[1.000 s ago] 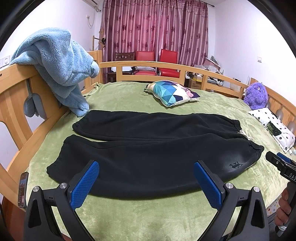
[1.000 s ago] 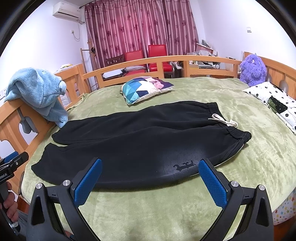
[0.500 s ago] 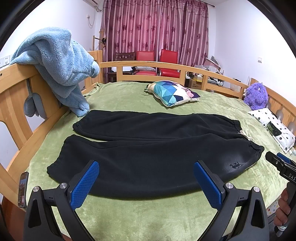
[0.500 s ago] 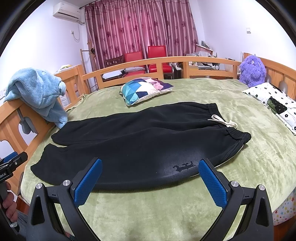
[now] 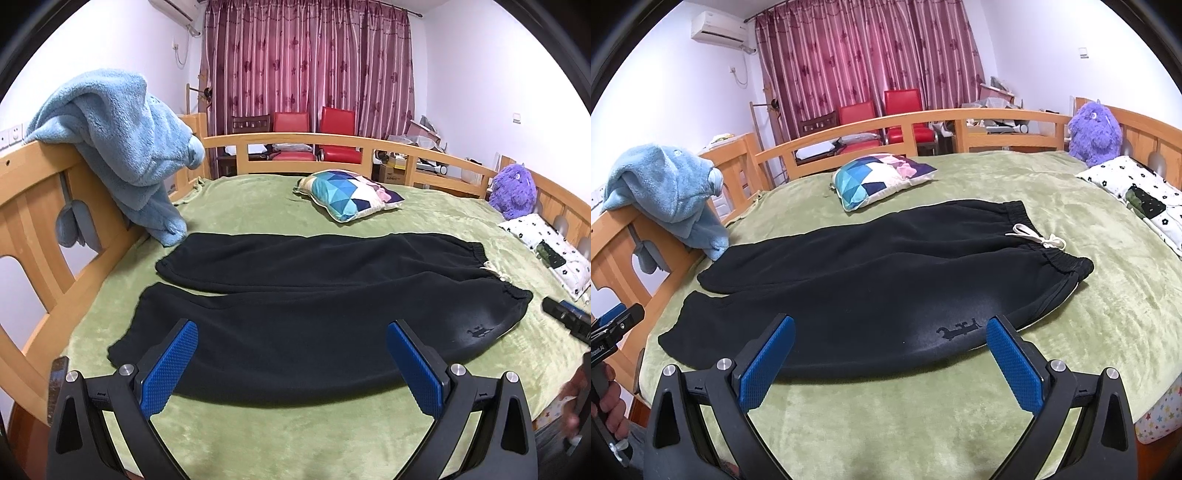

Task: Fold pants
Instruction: 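Grasp the pants leg hem with the left tool while the right tool grasps the waistband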

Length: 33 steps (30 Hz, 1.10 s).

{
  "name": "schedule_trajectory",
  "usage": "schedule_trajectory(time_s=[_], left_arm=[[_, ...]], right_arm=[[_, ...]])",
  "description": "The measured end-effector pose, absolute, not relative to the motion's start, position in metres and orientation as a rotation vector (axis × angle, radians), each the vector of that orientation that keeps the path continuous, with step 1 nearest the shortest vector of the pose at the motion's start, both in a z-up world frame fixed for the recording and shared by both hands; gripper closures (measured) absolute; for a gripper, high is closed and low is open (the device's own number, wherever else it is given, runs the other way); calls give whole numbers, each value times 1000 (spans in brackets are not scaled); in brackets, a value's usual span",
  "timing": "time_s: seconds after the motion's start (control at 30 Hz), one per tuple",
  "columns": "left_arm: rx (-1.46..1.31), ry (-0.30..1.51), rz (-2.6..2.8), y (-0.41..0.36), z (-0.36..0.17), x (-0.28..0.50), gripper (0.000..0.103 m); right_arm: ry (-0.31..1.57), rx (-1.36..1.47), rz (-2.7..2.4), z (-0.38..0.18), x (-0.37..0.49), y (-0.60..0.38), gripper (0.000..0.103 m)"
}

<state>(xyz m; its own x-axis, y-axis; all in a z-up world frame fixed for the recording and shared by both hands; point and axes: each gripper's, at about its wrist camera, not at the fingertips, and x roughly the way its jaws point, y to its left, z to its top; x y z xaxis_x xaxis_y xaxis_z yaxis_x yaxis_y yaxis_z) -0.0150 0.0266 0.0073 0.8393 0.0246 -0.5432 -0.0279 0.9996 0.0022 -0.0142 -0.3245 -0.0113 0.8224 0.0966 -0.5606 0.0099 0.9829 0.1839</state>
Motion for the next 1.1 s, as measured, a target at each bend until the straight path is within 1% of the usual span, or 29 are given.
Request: schedule_trajectory(time_s=[0.1,0.2,0.3,0.37,0.43,0.6,0.8,0.9,0.93,1.0,1.07,1.1], left_arm=[[-2,595,65,40,-6,-13,0],[-44,669,62,60,-33,-4,0],[-86,742,85,79,-66,7,0],[-136,793,85,90,-89,15,2],[-199,828,67,100,-107,22,4],[-319,888,37,113,-140,38,4],[-448,948,26,123,-171,62,4],[-485,953,27,121,-180,71,4],[-484,947,33,120,-181,74,6],[-480,946,44,119,-180,80,13],[-490,953,54,120,-178,87,27],[-496,955,54,122,-177,90,33]], right_arm=[[594,190,24,-15,-13,-335,3],[619,238,21,-31,-6,-353,5],[664,277,-6,-59,8,-371,13],[712,298,-15,-82,19,-382,22],[760,323,-31,-104,29,-393,26],[854,433,-48,-154,51,-418,26],[896,532,-77,-188,74,-440,26],[892,579,-71,-191,84,-443,25],[888,598,-65,-191,89,-445,25],[885,624,-47,-191,96,-448,25],[886,647,-34,-191,105,-451,25],[886,656,-25,-191,108,-451,25]])
